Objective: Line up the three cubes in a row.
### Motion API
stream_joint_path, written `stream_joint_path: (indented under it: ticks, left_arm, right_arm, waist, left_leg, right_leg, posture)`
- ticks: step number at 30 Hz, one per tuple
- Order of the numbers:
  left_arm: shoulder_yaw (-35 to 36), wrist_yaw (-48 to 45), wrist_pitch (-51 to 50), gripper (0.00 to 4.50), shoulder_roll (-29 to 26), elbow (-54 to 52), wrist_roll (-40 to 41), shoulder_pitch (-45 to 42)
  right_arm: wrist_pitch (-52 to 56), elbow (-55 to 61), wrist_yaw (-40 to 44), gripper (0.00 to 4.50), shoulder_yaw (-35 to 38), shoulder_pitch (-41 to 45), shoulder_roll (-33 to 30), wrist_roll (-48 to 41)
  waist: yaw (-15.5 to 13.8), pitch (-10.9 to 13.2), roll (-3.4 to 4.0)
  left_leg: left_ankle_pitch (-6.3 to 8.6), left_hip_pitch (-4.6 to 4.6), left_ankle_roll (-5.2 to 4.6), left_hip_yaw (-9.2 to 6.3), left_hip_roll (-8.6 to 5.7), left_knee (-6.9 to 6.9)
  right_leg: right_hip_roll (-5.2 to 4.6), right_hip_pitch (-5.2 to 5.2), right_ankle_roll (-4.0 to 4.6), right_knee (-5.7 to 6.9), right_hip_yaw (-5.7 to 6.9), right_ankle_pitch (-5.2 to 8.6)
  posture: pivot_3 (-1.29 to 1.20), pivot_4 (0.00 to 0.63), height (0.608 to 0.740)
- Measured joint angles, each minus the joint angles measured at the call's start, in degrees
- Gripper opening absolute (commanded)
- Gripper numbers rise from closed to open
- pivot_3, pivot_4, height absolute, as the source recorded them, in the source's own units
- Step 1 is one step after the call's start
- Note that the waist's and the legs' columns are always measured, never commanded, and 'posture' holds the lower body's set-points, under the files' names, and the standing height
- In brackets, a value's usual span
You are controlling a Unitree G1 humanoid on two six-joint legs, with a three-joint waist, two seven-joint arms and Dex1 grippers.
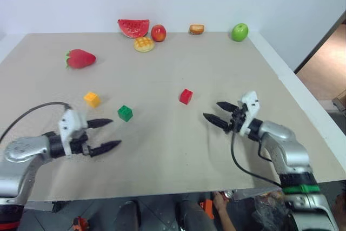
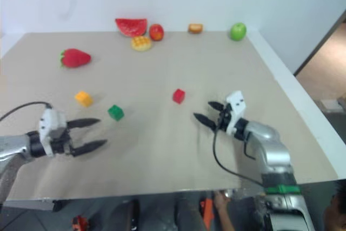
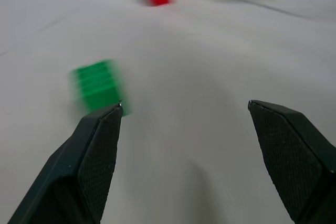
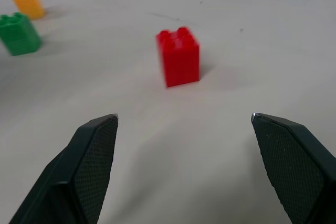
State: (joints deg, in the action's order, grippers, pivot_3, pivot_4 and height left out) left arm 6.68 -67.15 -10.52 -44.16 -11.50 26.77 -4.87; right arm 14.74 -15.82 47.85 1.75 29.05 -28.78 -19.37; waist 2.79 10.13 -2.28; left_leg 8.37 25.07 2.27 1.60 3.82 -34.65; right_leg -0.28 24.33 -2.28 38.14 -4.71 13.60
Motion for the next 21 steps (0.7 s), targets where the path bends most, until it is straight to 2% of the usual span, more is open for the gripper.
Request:
stream_joint_path:
  ticks: [1,7,14,21]
  left_arm:
    - [-2.6,-1.5,0.7,3.95,0.3,-0.2,-0.3,-2.3]
    - [-6.8,-3.2,1.8,3.95,1.9,1.0,-1.7,-8.0]
    - [-7.5,-2.8,1.8,3.95,3.3,2.0,-1.9,-8.9]
    - [-7.0,-0.6,1.6,3.95,5.9,2.0,-0.9,-9.0]
  right_arm:
    - [-2.5,-5.2,0.6,4.22,-1.3,4.2,1.2,1.7]
    - [-10.2,-19.6,3.0,4.22,-3.7,11.7,4.2,5.8]
    - [-16.9,-32.5,3.6,4.22,-3.9,16.4,5.2,8.6]
    - [-20.3,-40.7,4.2,4.22,-3.7,21.0,7.8,9.7]
  waist:
    - [0.0,0.0,0.0]
    - [-0.1,0.0,0.0]
    - [0.0,0.0,0.01]
    - [0.1,0.0,0.01]
  left_leg:
    - [-0.03,-0.01,-0.05,0.0,0.0,-0.01]
    - [-0.04,0.07,-0.07,-0.04,-0.02,0.02]
    - [0.0,0.06,-0.06,-0.06,-0.02,0.09]
    - [-0.04,0.01,-0.09,-0.06,-0.01,0.05]
  right_leg:
    - [0.0,-0.02,-0.02,0.0,0.0,-0.02]
    - [0.03,-0.03,-0.32,0.0,-0.02,-0.05]
    - [0.06,-0.02,-0.36,0.01,-0.04,-0.04]
    - [0.07,-0.03,-0.36,0.04,-0.04,-0.14]
  posture:
    - [0.0,0.15,0.74]
    - [0.0,0.15,0.74]
    - [0.0,0.15,0.74]
    - [0.0,0.15,0.74]
